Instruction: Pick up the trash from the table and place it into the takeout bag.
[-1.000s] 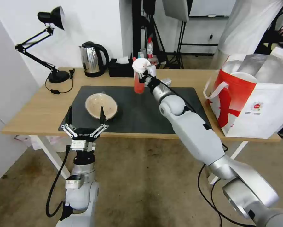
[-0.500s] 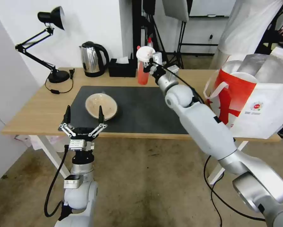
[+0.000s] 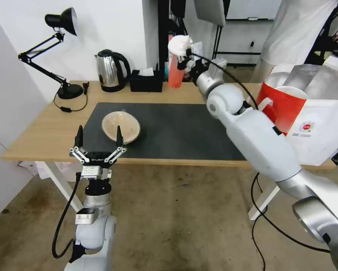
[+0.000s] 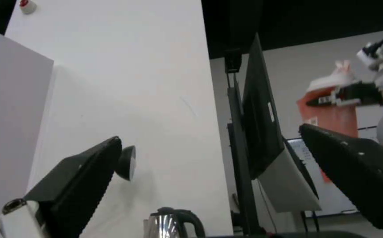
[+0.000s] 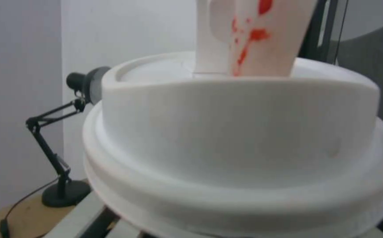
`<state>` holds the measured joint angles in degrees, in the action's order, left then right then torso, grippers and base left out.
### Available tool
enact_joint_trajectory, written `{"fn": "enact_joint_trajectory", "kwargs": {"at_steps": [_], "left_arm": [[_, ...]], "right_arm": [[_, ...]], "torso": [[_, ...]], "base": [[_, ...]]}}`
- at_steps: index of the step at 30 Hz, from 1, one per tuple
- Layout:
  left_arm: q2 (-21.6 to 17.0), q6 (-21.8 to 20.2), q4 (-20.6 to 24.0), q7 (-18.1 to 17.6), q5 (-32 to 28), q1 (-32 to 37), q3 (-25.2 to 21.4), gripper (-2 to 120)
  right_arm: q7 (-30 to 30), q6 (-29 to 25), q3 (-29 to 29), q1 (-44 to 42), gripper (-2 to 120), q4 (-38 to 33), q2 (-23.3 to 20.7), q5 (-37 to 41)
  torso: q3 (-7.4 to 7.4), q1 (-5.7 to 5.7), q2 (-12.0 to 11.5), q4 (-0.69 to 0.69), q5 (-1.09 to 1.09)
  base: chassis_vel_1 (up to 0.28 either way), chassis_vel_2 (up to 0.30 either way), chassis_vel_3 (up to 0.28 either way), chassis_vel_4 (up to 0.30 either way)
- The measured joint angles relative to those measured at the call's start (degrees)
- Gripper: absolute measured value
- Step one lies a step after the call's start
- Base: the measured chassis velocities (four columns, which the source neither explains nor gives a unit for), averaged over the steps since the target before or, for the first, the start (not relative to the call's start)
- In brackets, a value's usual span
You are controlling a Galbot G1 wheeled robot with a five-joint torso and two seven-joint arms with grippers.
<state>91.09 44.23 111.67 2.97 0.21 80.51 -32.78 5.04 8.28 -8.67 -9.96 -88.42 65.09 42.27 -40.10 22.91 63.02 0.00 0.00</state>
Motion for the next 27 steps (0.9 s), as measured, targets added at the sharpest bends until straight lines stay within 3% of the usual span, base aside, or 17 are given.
{"fn": "enact_joint_trajectory", "kwargs": {"at_steps": [27], "left_arm": [[0.1,0.0,-0.7,0.0,1.7,0.3,0.6,100]], "right_arm": [[1.6,3.4,3.1,8.1,2,-5.8,-16.3,14.7]], "torso": [[0.0,0.0,0.0,0.0,0.01]], "base": [[0.0,0.0,0.0,0.0]]}}
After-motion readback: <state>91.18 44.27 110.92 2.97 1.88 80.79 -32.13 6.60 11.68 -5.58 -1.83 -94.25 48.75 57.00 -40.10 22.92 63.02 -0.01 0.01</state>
